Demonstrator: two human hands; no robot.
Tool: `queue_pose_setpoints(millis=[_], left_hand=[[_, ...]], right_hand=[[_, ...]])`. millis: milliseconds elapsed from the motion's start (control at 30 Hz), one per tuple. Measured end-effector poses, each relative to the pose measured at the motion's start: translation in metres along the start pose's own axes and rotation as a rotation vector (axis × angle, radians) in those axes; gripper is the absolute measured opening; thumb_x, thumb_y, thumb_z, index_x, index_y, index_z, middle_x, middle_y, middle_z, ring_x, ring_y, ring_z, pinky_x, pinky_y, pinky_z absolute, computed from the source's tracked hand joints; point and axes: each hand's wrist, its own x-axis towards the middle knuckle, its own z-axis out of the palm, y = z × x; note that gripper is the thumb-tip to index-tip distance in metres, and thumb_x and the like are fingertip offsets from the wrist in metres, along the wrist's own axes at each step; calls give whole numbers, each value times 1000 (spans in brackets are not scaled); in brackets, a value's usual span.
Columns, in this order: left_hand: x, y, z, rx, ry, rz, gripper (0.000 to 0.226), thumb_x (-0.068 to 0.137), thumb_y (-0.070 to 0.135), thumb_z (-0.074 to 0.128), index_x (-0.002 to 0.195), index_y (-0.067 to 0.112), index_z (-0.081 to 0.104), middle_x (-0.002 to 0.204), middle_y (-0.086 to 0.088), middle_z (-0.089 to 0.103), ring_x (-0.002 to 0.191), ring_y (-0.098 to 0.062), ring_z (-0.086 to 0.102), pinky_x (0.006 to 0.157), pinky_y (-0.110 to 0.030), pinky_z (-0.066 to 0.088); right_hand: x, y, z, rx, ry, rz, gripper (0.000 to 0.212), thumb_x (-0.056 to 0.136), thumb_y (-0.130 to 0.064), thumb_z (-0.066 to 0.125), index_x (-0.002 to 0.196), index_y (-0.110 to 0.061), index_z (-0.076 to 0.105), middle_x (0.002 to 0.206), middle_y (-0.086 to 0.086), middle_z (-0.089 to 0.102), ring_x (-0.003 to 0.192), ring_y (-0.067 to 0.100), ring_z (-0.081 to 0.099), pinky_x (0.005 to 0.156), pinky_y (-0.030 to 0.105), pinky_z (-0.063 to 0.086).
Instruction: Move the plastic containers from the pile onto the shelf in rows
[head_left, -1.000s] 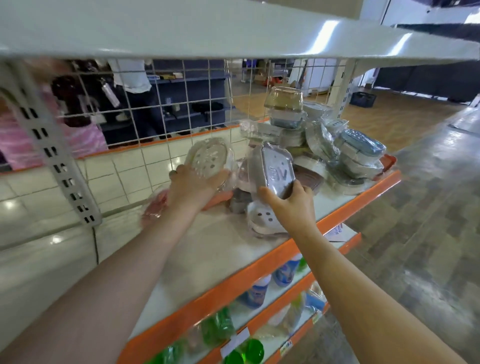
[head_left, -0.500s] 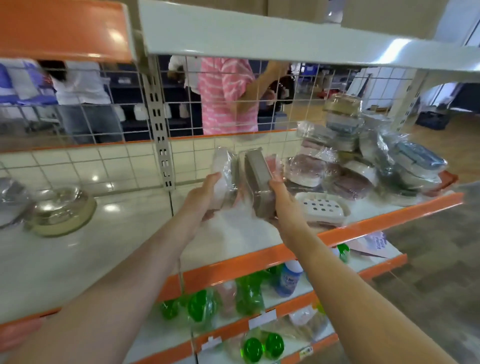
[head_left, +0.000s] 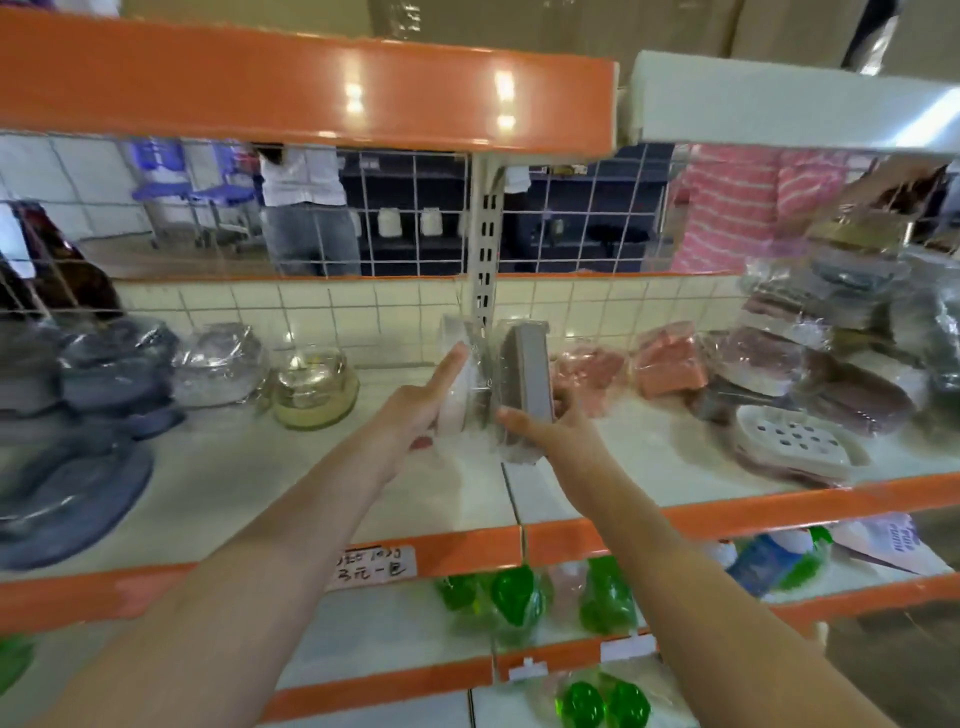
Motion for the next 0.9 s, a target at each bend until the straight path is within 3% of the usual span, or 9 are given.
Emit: queue_pose_setpoints(millis=[100, 267, 333, 467, 533, 600, 800, 867, 900], left_hand=[[-1, -13, -40, 0, 16, -7, 75, 67, 80, 54, 98, 12, 59, 98, -11, 60, 98, -28, 58, 99, -43, 46], [-12, -33, -107, -56, -54, -39, 130, 21, 87, 68, 132, 22, 51, 135, -13, 53, 122, -34, 51, 105, -51, 40], [-23, -38, -130, -70, -73, -14, 135, 21, 88, 67, 139, 27, 45, 147, -7, 41, 132, -33, 40, 110, -54, 32], [-37, -58, -171, -78, 43, 23, 100, 53, 70, 71, 136, 18, 49, 134, 3, 49, 124, -20, 43, 104, -38, 33], [-39, -71, -192, -105, 111, 18, 98, 57, 64, 73, 136, 12, 48, 137, -3, 49, 127, -24, 43, 102, -41, 34], [-46, -80, -210, -143, 133, 25, 98, 56, 60, 79, 135, 10, 49, 132, 1, 51, 126, -24, 45, 99, -41, 37], [-56, -93, -254, -231, 268, 67, 29, 81, 36, 71, 100, 16, 62, 105, -8, 67, 77, -23, 65, 58, -28, 51], [-55, -96, -264, -237, 316, 99, 28, 78, 37, 74, 93, 18, 60, 95, -7, 67, 73, -24, 63, 59, -32, 53], [-55, -97, -268, -253, 332, 100, 29, 76, 37, 75, 92, 18, 60, 96, -7, 67, 79, -26, 65, 69, -40, 57]], right_hand=[[-9, 0, 39, -102, -39, -28, 75, 72, -13, 80, 132, -11, 34, 120, 12, 54, 103, 28, 61, 72, 28, 55], [-29, 4, 105, -196, -57, -89, 68, 73, -8, 78, 128, -11, 39, 111, 2, 55, 95, 16, 59, 75, 29, 55], [-36, 6, 127, -204, -56, -110, 61, 75, -9, 77, 125, -11, 42, 109, 3, 58, 95, 18, 61, 78, 30, 56], [-51, 10, 168, -181, -75, -105, 45, 73, -17, 75, 113, -11, 54, 104, 12, 64, 93, 28, 64, 82, 41, 55], [-59, 12, 187, -155, -77, -97, 43, 66, -24, 71, 105, -11, 58, 99, 14, 65, 88, 30, 65, 82, 45, 53], [-66, 16, 203, -86, -82, -84, 30, 75, -16, 68, 102, -8, 59, 94, 17, 65, 80, 30, 65, 78, 48, 54], [-70, 13, 232, 190, 18, 8, 21, 85, -13, 62, 101, 0, 60, 85, 14, 61, 77, 30, 60, 69, 37, 51], [-67, 12, 239, 208, 49, 18, 21, 86, -12, 60, 102, 0, 61, 87, 13, 60, 79, 27, 58, 70, 35, 49], [-66, 11, 242, 198, 61, 21, 20, 85, -13, 60, 101, -1, 61, 88, 13, 59, 79, 27, 57, 71, 36, 47]])
